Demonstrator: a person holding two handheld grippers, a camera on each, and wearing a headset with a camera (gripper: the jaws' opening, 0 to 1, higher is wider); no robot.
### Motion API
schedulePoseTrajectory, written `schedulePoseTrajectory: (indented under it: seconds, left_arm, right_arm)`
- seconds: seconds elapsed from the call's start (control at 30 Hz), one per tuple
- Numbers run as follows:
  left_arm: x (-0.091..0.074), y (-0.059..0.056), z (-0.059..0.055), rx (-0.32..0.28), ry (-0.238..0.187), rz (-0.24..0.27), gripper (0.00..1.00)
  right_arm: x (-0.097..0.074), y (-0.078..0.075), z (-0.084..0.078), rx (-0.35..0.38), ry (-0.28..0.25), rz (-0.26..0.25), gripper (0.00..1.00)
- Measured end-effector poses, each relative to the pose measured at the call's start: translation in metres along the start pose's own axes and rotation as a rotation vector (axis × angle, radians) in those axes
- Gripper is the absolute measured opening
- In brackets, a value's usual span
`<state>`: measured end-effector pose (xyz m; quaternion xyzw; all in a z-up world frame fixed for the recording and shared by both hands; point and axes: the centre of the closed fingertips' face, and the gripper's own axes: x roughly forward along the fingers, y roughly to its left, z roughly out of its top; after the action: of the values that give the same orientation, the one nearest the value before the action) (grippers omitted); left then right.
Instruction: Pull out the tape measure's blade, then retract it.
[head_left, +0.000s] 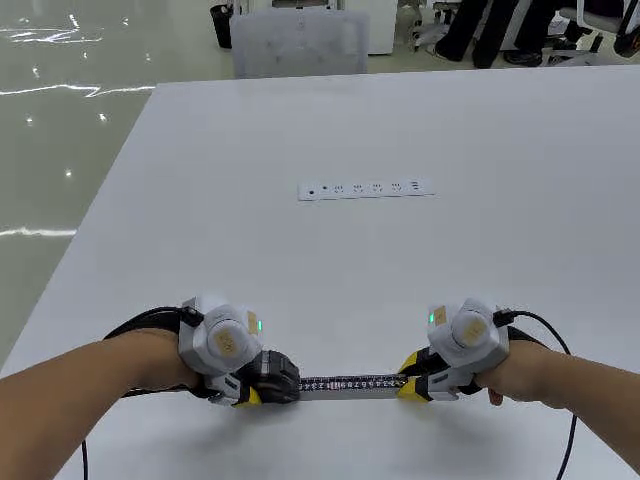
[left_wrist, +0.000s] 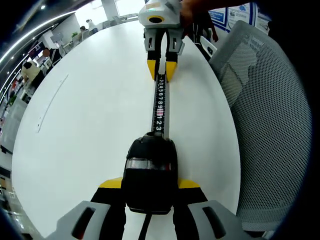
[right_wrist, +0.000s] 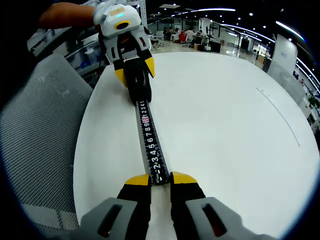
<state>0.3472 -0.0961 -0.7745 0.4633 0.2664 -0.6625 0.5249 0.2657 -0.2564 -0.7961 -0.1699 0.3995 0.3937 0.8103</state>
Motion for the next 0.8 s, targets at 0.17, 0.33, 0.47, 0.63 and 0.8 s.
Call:
schedulePoseTrajectory:
  seconds: [0.17,0.33,0.47,0.63,0.8]
  left_arm:
    - [0.0,0.0,0.0,-0.002,-0.002,0.0,0.34]
    - [0.0,0.0,0.0,-0.003,-0.003,0.0,0.34]
    - [0.001,0.0,0.0,-0.003,-0.003,-0.002,0.34]
    - [0.0,0.001,-0.001,-0.004,-0.002,-0.001,0.34]
    - [0.0,0.0,0.0,-0.005,-0.003,-0.001,0.34]
  right_arm:
    - [-0.002,-0.001,-0.005,-0.01,0.011,0.0,0.12]
    - [-0.005,-0.003,-0.009,0.0,0.009,-0.003,0.12]
    - [-0.009,-0.004,-0.013,0.005,0.008,-0.007,0.12]
    - [-0.013,-0.005,-0.016,0.002,0.014,-0.01,0.12]
    - [-0.018,-0.007,-0.02,0.005,0.016,-0.012,0.12]
